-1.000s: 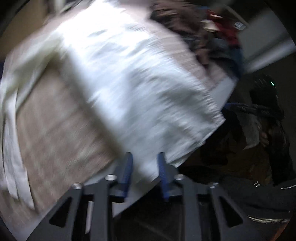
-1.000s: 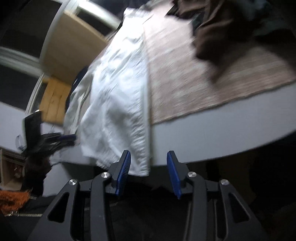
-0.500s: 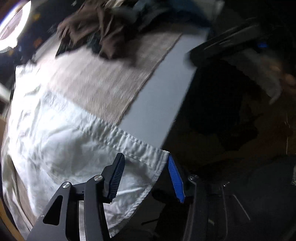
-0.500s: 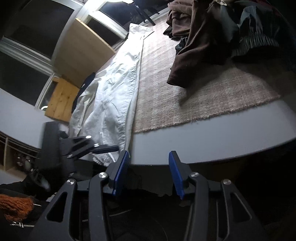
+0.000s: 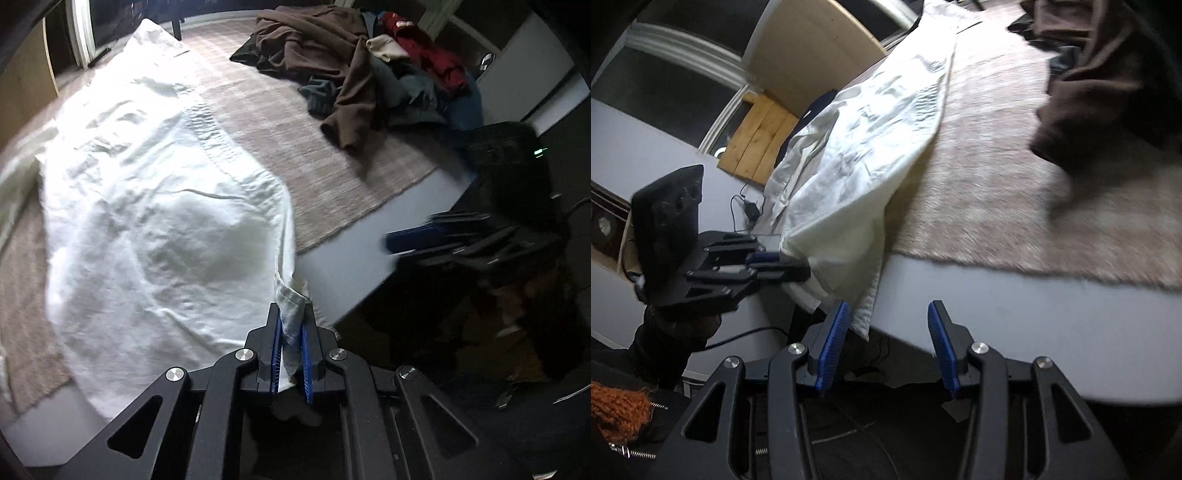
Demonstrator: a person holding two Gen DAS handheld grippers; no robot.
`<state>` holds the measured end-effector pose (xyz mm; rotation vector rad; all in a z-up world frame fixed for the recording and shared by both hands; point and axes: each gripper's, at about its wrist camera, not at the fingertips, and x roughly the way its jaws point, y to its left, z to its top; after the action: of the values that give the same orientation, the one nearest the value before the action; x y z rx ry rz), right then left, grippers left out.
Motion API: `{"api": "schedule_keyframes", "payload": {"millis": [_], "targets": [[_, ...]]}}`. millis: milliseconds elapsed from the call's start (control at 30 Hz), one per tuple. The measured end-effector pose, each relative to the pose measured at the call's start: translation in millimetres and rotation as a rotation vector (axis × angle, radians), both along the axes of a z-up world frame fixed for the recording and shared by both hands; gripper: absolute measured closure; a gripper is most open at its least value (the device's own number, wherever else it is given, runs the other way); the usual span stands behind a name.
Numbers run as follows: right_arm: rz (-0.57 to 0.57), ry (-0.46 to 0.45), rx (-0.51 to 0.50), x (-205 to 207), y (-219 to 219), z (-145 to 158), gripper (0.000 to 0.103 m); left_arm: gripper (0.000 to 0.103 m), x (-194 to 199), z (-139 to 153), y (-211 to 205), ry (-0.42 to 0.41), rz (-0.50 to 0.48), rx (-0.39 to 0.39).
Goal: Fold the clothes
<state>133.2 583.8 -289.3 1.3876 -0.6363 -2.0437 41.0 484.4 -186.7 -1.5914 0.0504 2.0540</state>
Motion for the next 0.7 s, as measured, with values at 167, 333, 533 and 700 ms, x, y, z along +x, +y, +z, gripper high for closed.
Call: {"api": "schedule_keyframes", "payload": {"millis": [167, 333, 533, 700], "targets": [[0.049, 0.022, 0.013, -13.7, -15.5, 2.6, 0.059, 0.094, -2.3, 22.9, -29.1, -0.008, 0.091, 0.163], [0.066, 0.020, -0.008, -32.0, -27.3, 3.1, 0.059, 0.094, -6.1, 51.4, -69.8, 0.056, 0.183, 0.152], [0.068, 0.035, 0.013, -72.0, -37.3, 4.5, 0.059, 0.094, -8.6, 72.0, -95.2, 0.114, 0.234, 0.163], [0.042, -0.035, -0.139, -135.5, -30.2, 2.5, 0.059, 0.094, -8.2, 73.5, -95.9, 0.120, 0.222, 0.173]]}}
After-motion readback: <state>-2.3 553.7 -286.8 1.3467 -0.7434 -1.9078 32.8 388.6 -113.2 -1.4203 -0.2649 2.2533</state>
